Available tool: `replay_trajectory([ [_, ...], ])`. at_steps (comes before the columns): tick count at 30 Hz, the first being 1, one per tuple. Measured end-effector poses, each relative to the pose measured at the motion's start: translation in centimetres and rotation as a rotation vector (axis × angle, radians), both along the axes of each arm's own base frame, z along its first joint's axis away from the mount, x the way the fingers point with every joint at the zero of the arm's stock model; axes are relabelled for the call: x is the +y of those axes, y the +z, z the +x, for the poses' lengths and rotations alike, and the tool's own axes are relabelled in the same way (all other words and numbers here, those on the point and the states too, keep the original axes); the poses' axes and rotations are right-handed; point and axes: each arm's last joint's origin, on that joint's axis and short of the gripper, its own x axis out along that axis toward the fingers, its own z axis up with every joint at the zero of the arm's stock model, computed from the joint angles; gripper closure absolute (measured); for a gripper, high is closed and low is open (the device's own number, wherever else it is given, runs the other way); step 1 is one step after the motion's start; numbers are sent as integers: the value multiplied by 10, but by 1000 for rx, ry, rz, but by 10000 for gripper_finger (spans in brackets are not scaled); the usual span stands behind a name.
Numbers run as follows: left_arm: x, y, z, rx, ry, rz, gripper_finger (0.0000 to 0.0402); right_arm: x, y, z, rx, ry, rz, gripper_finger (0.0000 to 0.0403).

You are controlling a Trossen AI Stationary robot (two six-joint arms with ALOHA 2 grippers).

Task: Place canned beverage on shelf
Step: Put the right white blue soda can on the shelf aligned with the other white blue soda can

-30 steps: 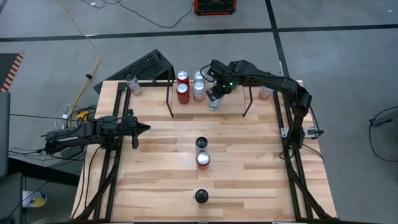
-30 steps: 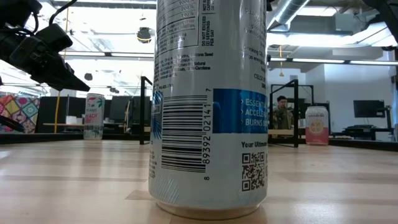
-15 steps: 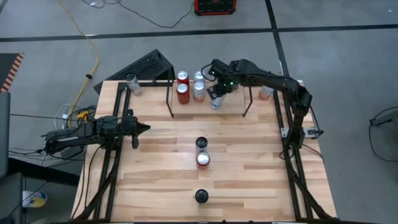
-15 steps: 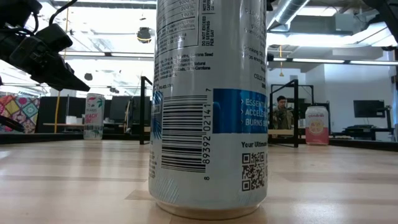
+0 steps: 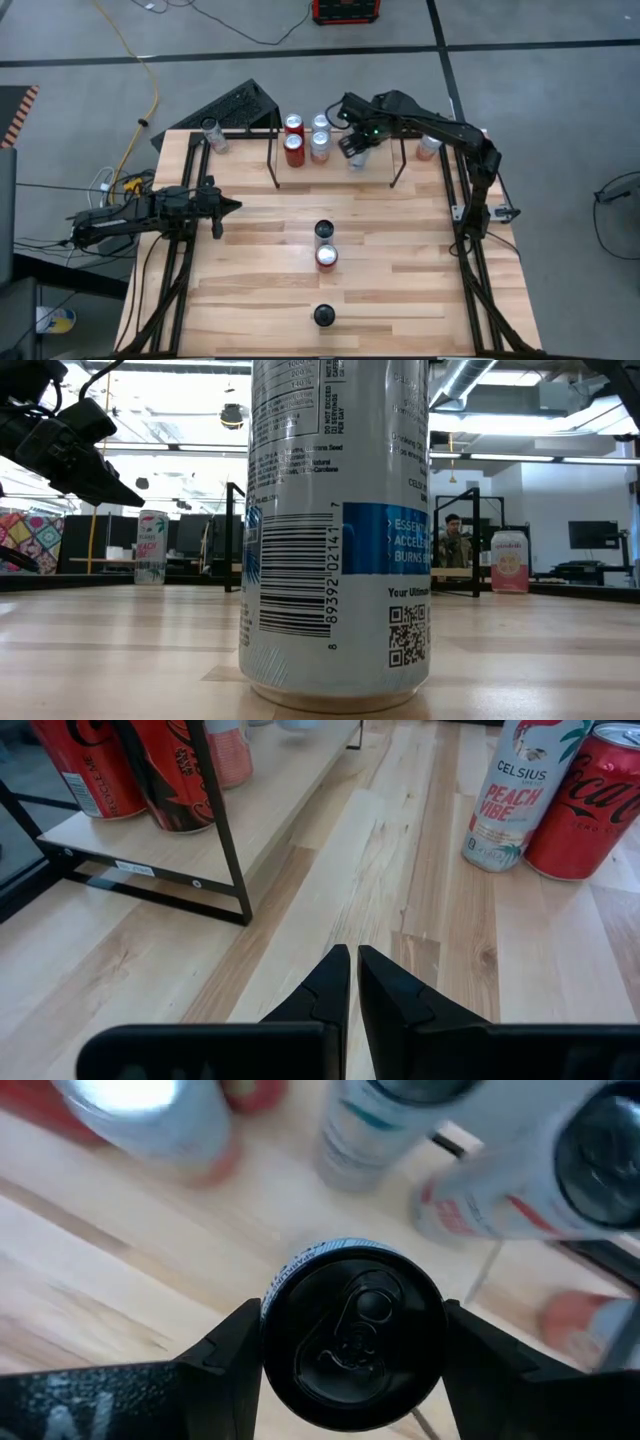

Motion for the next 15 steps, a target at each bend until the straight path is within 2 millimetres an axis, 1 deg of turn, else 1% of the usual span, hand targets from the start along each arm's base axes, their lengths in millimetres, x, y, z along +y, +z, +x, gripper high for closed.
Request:
replay_trajectory([
  [4, 0, 0, 0, 0, 0, 0, 391, 2, 1, 1, -5, 23, -1, 175],
  [15, 0, 0, 0, 0, 0, 0, 391, 2, 1, -1, 20, 12, 6, 174],
])
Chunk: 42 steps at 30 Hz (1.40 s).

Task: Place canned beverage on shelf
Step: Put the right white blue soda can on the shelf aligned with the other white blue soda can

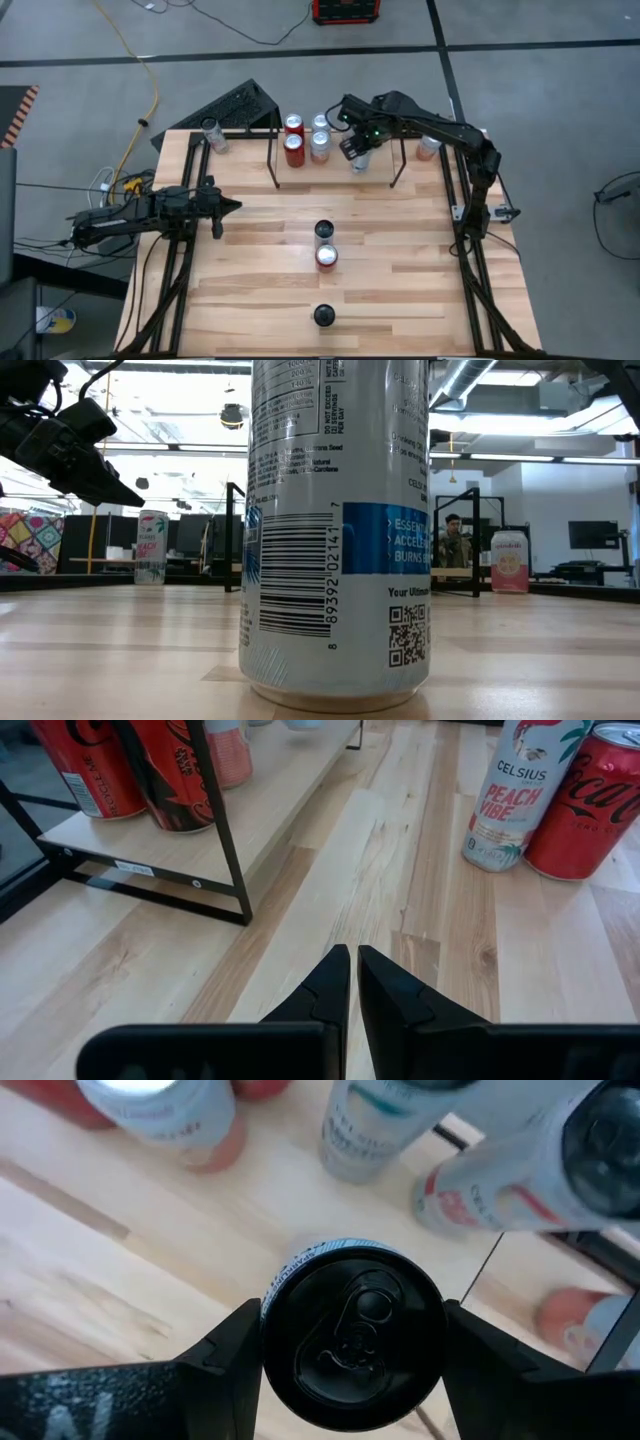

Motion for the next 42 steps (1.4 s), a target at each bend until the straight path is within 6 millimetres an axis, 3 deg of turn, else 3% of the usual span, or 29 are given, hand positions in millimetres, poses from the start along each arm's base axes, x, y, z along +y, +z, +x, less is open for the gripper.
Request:
replay_trajectory([
  [20, 0, 0, 0, 0, 1, 0, 391, -1, 0, -1, 18, -14, -28, 174],
  [31, 0, 0, 0, 0, 0, 0, 391, -5, 0, 0, 22, 141, -15, 174],
  [35, 0, 0, 0, 0, 0, 0, 391, -8, 0, 0, 41, 268, -25, 174],
  [42, 0, 0, 0, 0, 0, 0, 391, -3, 1, 5, 168, 768, -112, 174],
])
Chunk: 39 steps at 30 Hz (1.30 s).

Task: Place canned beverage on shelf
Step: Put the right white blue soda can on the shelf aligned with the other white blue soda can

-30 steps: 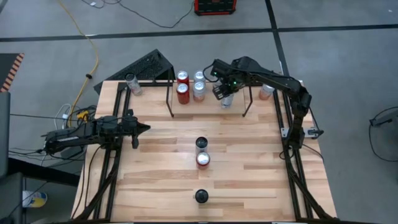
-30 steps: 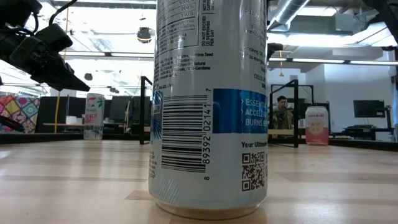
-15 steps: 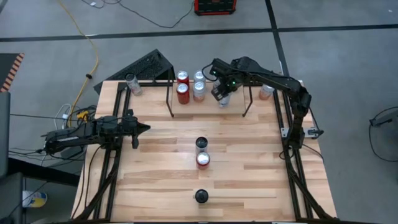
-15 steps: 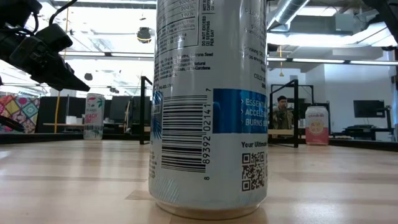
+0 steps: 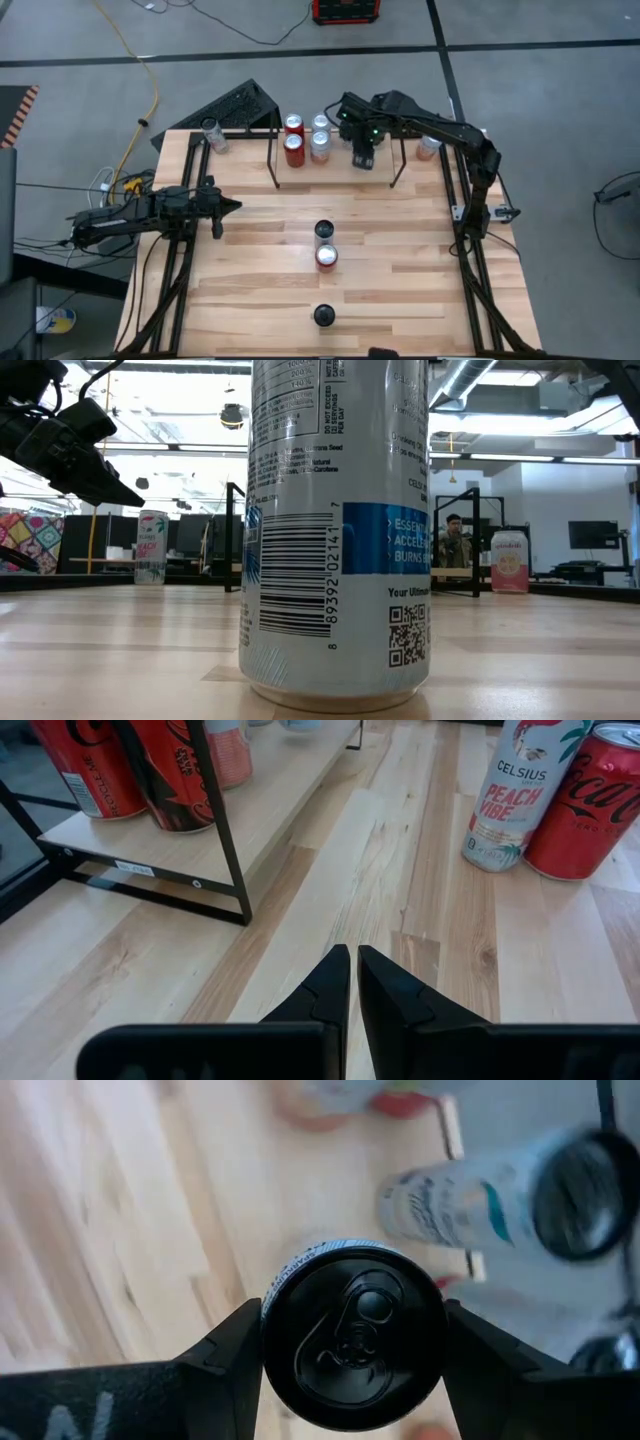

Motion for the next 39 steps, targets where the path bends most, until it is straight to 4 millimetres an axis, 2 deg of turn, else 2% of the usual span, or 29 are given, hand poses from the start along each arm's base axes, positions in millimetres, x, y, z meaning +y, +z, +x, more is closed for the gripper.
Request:
replay_trajectory([
  [3, 0, 0, 0, 0, 0, 0, 391, 2, 0, 1, 43, 158, -35, 174],
  [7, 0, 0, 0, 0, 0, 0, 391, 3, 1, 3, 65, 273, -66, 174],
  [13, 0, 0, 0, 0, 0, 0, 391, 5, 0, 5, 40, 434, -16, 174],
  [18, 0, 0, 0, 0, 0, 0, 391, 6, 1, 8, -14, 441, 5, 174],
  [22, 0, 0, 0, 0, 0, 0, 391, 3, 3, 11, -77, 325, 15, 174],
  [26, 0, 0, 0, 0, 0, 0, 391, 3, -2, 13, -85, 281, 63, 174],
  [34, 0, 0, 0, 0, 1, 0, 391, -10, -18, 8, -26, 217, 187, 174],
  [39, 0, 0, 0, 0, -3, -1, 391, -13, -22, 10, -1, 204, 159, 174],
])
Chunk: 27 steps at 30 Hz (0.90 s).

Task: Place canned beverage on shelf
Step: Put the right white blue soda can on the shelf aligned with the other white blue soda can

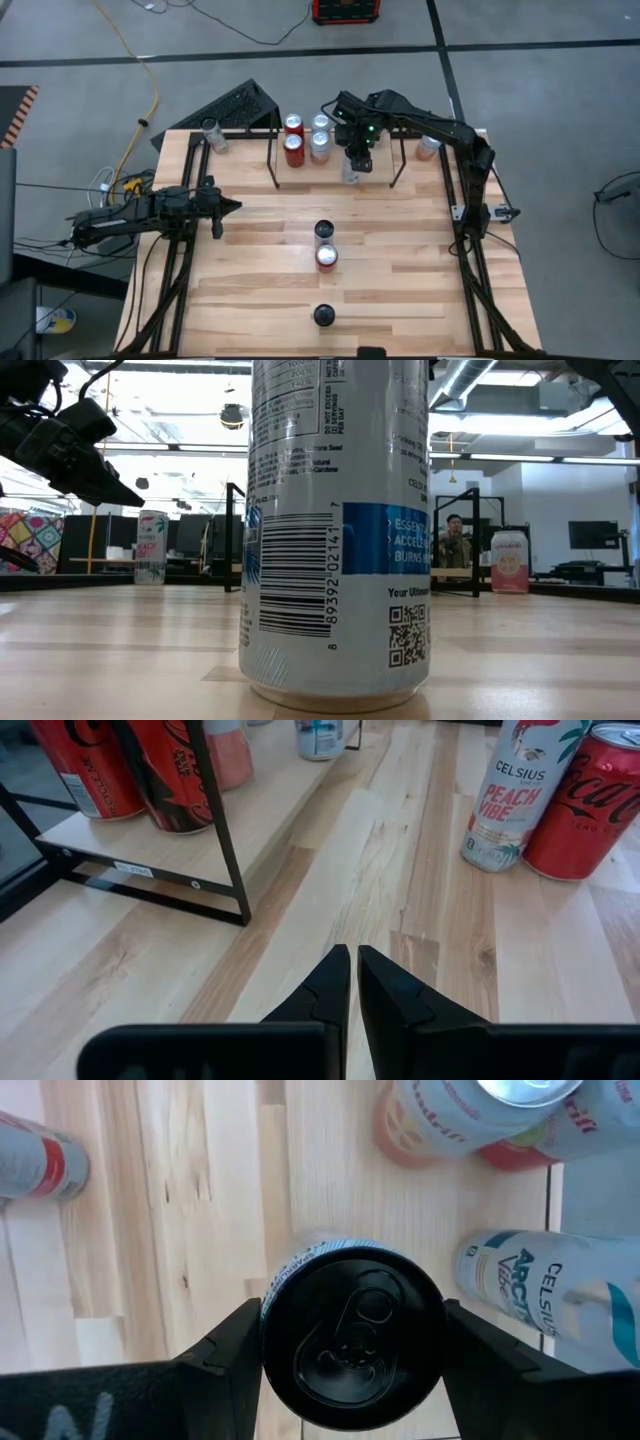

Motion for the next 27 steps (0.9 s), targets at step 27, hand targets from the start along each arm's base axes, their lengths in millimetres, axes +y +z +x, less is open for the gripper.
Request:
replay_trajectory([
  [27, 0, 0, 0, -1, 0, -3, 391, 7, 1, 3, 11, -65, -44, 103],
])
